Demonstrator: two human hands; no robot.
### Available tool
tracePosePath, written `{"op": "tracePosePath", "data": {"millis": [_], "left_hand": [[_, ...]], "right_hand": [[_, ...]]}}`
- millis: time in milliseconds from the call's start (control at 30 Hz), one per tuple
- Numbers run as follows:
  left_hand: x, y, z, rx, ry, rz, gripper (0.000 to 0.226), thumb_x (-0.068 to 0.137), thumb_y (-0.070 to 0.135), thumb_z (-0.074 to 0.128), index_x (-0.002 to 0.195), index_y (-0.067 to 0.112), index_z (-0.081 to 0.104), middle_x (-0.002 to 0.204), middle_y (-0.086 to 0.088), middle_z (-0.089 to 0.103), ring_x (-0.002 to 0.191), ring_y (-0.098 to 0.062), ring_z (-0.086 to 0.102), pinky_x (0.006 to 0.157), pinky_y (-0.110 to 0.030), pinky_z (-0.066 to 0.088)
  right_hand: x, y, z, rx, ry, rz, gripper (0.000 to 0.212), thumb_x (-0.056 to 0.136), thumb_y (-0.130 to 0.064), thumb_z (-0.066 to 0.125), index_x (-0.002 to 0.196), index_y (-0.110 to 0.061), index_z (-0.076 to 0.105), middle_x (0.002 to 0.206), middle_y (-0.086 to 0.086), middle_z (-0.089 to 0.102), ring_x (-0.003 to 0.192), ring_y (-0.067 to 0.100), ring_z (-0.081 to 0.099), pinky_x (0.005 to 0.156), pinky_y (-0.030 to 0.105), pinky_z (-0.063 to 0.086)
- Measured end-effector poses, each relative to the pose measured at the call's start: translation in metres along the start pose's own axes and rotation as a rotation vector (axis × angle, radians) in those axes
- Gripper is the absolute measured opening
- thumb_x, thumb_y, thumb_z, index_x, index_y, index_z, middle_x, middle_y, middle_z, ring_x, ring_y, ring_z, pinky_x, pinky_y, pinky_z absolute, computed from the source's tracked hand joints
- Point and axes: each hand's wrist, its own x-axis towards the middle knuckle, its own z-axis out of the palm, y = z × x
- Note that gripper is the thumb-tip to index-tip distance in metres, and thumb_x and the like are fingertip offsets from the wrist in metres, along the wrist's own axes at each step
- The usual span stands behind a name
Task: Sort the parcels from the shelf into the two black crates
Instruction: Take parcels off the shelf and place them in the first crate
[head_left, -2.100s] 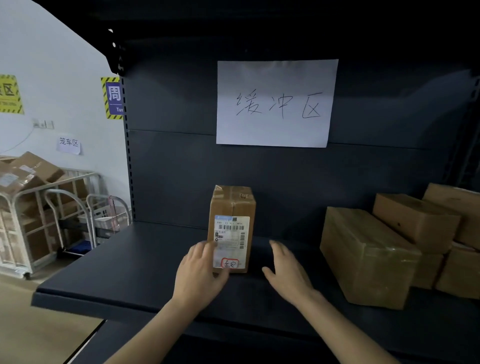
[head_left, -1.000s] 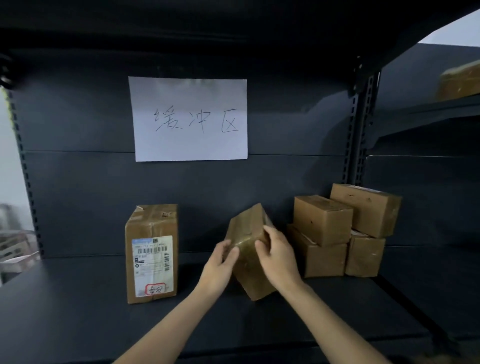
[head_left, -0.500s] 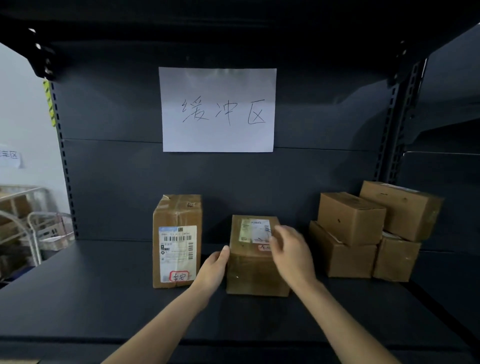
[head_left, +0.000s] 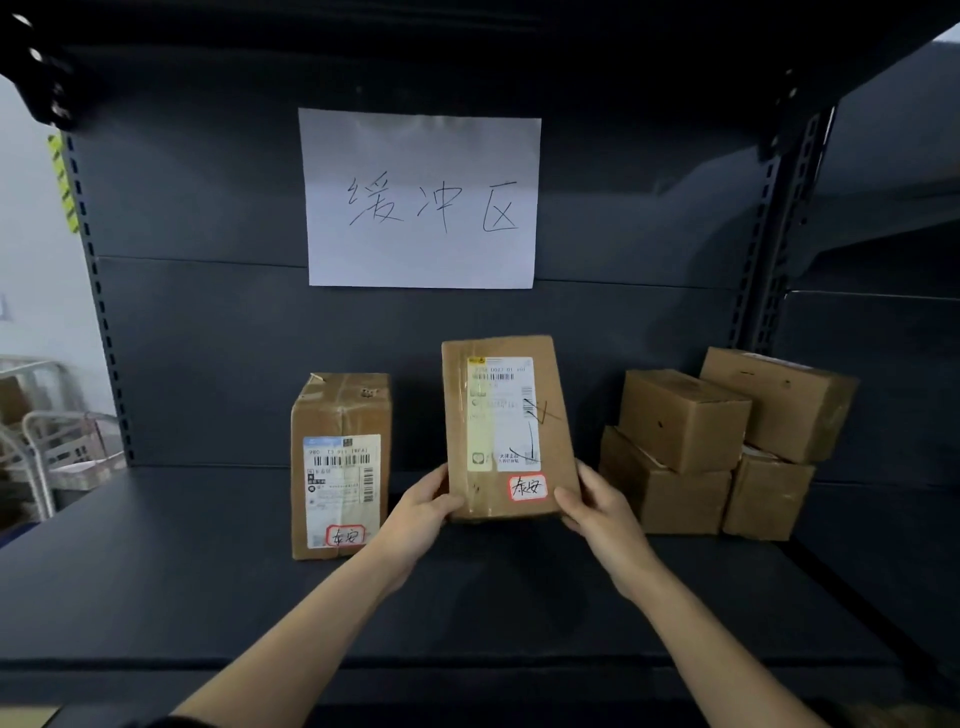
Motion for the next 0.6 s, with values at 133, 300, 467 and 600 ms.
{"op": "tracePosePath", "data": {"millis": [133, 300, 467, 600], "left_hand": [[-0.002, -0.004, -0.002, 0.067, -0.006, 0.043, 0.047, 0.095, 0.007, 0.043, 0.14, 0.022, 0.037, 0.129, 0.006, 0.055, 0.125, -0.014, 0.047, 0.113, -0.041, 0.031], [-0.009, -0.01, -0.006, 0.226, 0.029, 0.095, 0.053, 0.094, 0.006, 0.046, 0.143, 0.021, 0.03, 0.134, 0.006, 0.051, 0.13, -0.013, 0.042, 0.108, -0.029, 0.033], [-0.02, -0.021, -0.009, 0.528, 0.072, 0.122, 0.071, 0.093, 0.006, 0.05, 0.148, 0.026, 0.011, 0.145, 0.006, 0.04, 0.136, -0.013, 0.035, 0.109, -0.026, 0.03], [-0.026, -0.025, -0.021, 0.546, 0.053, 0.093, 0.07, 0.093, 0.008, 0.051, 0.148, 0.026, 0.012, 0.137, 0.011, 0.044, 0.135, -0.014, 0.037, 0.107, -0.023, 0.031]], "right_hand": [[0.001, 0.004, 0.003, -0.028, 0.017, -0.03, 0.05, 0.095, -0.017, 0.05, 0.141, -0.03, 0.035, 0.124, -0.015, 0.056, 0.123, 0.008, 0.048, 0.11, 0.039, 0.036], [-0.001, 0.013, 0.013, -0.106, 0.015, -0.028, 0.054, 0.093, -0.012, 0.053, 0.142, -0.024, 0.034, 0.131, -0.008, 0.053, 0.121, 0.005, 0.046, 0.104, 0.027, 0.037], [0.003, 0.026, 0.035, -0.262, 0.038, 0.004, 0.064, 0.089, -0.003, 0.055, 0.144, -0.017, 0.025, 0.139, 0.0, 0.047, 0.128, 0.014, 0.043, 0.106, 0.026, 0.033], [0.011, 0.032, 0.051, -0.281, 0.036, 0.027, 0.067, 0.088, -0.003, 0.057, 0.145, -0.017, 0.023, 0.14, 0.002, 0.046, 0.131, 0.018, 0.042, 0.108, 0.03, 0.033]]}}
